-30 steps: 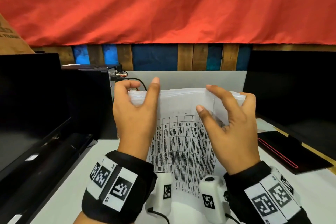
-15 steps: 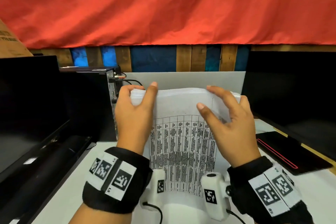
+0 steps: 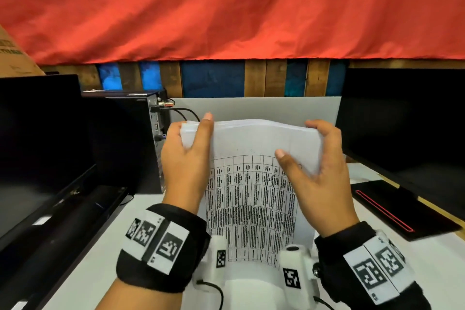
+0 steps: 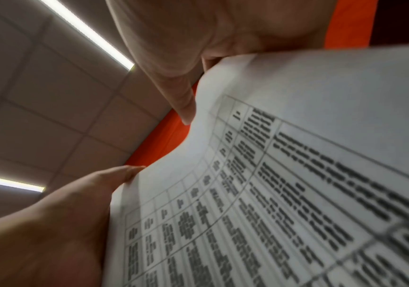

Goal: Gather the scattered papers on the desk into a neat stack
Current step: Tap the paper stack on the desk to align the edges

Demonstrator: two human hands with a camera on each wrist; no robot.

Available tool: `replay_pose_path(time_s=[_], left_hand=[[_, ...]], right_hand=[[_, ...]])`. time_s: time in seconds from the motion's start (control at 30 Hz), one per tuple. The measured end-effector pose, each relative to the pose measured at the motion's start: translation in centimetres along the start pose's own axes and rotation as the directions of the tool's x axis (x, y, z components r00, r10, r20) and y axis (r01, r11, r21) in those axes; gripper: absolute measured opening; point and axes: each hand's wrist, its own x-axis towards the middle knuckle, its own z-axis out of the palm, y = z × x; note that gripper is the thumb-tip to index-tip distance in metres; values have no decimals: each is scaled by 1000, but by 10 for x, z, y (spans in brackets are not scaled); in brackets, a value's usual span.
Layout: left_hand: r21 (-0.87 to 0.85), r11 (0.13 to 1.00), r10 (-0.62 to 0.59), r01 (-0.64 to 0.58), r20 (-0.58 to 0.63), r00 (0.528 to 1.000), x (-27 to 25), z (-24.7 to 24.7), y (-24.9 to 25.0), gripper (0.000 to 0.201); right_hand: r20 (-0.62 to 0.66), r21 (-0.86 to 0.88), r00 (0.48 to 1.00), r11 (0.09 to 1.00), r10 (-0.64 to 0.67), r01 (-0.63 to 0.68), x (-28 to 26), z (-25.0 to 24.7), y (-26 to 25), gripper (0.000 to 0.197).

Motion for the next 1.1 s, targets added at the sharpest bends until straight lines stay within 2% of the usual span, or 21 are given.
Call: replay_pose_path(time_s=[0.13,0.2,0.27,0.33,0.4,0.53,0.63,0.73,0.8,0.83,0.9,0.97,1.03,1.1], left_hand=[[-60,997,-46,43,-63,997,4,-2,-1,18],[-15,1000,19,-19,-24,1000,0,2,0,28],[-7,999,45,-45,-9,999,-3,4,2,31],[-18,1000,1,-2,-40,999,4,1,2,23],[-44,998,-40,37,-59,997,12,-2,2,15],[9,1000,7,-7,-22,1000,5,7,2,19],[-41,998,-40,38,-58,997,8,3,1,19],[-16,1000,1,0,43,999,3,-2,-1,33],[-2,1000,11,-10,144,990,-6,-6,-11,44],[7,1000,-25,24,179,984,-9,-10,-19,50],[24,990,-142,141,261,955,-14,-20,-39,62],[63,978,-209,200,366,907,-25,-26,-50,66],[71,981,-192,178,398,897,-37,-25,-53,63],[49,985,-173,167,398,901,-40,-27,-54,60]], right_hand=[[-69,-2,998,1000,-3,3,-3,0,3,59],[-54,-61,995,995,-88,85,-5,2,0,64],[-40,-145,992,983,-119,112,-6,6,-3,53],[-78,-198,992,977,-101,84,-3,3,-3,40],[-108,-197,992,979,-64,42,0,-1,-2,40],[-45,-210,996,975,-79,68,-3,7,-7,40],[-83,-181,996,983,-39,23,-3,6,-5,43],[-46,-89,999,996,-17,13,-2,2,-3,53],[-16,101,998,993,56,-54,-3,2,5,71],[-4,206,991,970,131,-128,-4,0,12,77],[56,334,955,896,292,-293,-8,-3,26,72],[175,340,919,855,352,-393,-16,1,37,56],[233,330,900,840,368,-430,-24,8,43,50],[208,362,895,819,395,-445,-25,11,46,49]])
